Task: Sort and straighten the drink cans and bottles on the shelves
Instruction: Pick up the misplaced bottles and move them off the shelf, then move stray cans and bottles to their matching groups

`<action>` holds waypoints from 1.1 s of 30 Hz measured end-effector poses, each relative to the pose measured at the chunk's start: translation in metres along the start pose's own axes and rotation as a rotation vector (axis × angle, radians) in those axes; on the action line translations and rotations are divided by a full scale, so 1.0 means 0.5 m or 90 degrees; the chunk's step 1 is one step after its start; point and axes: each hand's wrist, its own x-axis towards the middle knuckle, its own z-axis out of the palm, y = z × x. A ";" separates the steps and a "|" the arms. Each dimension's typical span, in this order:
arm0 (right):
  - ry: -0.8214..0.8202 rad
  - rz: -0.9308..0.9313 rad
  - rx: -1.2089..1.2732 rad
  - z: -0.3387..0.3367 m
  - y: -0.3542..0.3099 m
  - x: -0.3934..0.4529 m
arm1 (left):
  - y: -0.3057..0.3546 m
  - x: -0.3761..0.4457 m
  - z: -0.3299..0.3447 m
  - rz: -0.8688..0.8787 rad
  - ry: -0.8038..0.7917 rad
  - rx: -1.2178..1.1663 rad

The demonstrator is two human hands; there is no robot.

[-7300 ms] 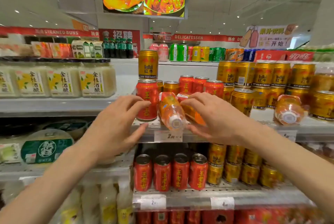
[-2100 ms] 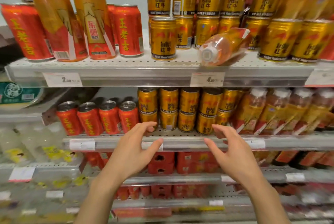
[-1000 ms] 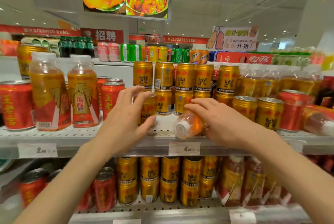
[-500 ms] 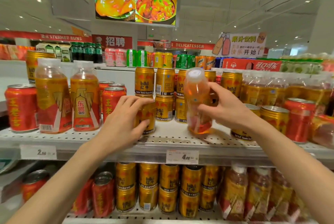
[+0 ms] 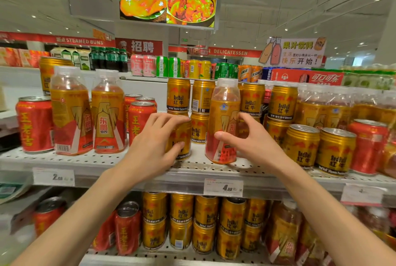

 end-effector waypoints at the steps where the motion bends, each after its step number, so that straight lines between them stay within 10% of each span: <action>1: 0.008 0.002 -0.002 0.008 -0.001 0.001 | 0.000 0.000 0.001 -0.002 0.000 0.000; 22: 0.112 -0.045 0.026 0.058 0.015 -0.243 | 0.068 -0.161 -0.024 -0.072 0.035 -0.257; 33: -0.067 0.231 -0.059 0.087 0.202 -0.423 | 0.075 -0.336 0.102 -0.279 -0.279 -0.361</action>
